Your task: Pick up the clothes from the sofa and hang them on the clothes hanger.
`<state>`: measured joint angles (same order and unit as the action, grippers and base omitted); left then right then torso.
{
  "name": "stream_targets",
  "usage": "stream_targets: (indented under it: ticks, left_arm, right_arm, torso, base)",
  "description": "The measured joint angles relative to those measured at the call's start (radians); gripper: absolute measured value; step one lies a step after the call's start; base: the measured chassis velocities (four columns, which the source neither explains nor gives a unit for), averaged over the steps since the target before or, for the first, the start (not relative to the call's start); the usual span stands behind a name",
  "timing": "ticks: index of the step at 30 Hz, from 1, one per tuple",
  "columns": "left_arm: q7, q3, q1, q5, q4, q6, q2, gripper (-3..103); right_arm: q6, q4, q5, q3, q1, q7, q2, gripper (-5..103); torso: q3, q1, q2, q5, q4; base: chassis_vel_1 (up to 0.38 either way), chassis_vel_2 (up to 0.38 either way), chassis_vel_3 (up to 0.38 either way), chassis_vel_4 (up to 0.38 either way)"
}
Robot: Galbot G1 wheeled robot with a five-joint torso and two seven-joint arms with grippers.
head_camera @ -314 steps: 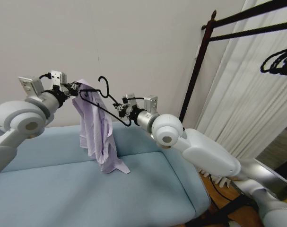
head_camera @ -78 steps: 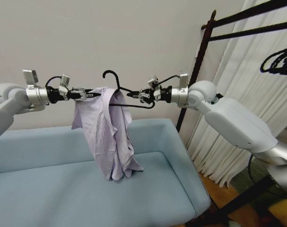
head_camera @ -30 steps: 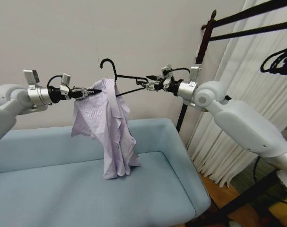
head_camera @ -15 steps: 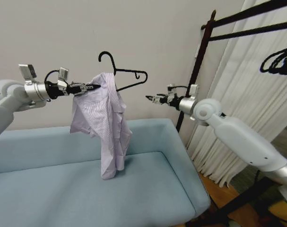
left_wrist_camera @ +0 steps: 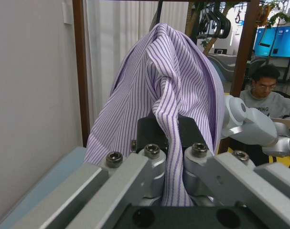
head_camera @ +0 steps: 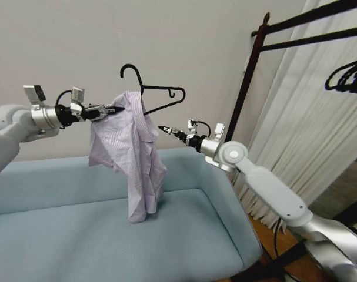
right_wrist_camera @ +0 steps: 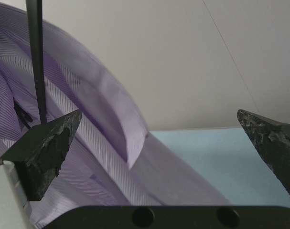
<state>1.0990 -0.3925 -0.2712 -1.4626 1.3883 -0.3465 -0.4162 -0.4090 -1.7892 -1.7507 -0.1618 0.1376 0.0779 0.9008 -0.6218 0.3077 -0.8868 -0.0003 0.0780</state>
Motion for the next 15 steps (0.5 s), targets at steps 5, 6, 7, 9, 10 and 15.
stream_targets:
  ticks: [5,6,7,9,10,15]
  left_arm:
    - [0.069,0.0,0.001,-0.009,-0.039,0.006,-0.014,2]
    - [0.069,0.0,0.001,-0.009,-0.039,0.006,-0.014,2]
    - [0.072,-0.002,0.0,-0.01,-0.04,0.006,-0.015,2]
    - [0.073,-0.002,0.0,-0.012,-0.037,0.004,-0.013,2]
    - [0.074,-0.003,0.0,-0.012,-0.034,0.003,-0.011,2]
    - [0.073,-0.003,-0.002,-0.015,-0.031,0.001,-0.003,2]
  right_arm:
    - [-0.009,-0.013,0.082,-0.004,0.021,-0.059,-0.013,100]
    - [-0.009,-0.013,0.082,-0.004,0.021,-0.059,-0.013,100]
    - [-0.009,-0.019,0.094,-0.008,0.026,-0.073,-0.014,100]
    - [-0.009,-0.037,0.104,-0.017,0.035,-0.084,-0.014,100]
    - [-0.009,-0.043,0.106,-0.023,0.037,-0.085,-0.013,100]
    - [-0.004,-0.044,0.114,-0.047,0.035,-0.08,0.006,100]
  torso:
    - [0.0,0.0,0.0,0.0003,0.0001]
    - [0.0,0.0,0.0,0.0003,0.0001]
    - [0.0,0.0,0.0,0.0003,0.0001]
    - [0.0,0.0,0.0,0.0003,0.0]
    - [0.0,0.0,0.0,0.0003,0.0]
    - [0.0,0.0,0.0,0.0003,-0.0002]
  base:
    - [0.0,0.0,0.0,0.0]
    - [0.0,0.0,0.0,0.0]
    - [0.0,0.0,0.0,0.0]
    - [0.0,0.0,0.0,0.0]
    - [0.0,0.0,0.0,0.0]
    - [0.0,0.0,0.0,0.0]
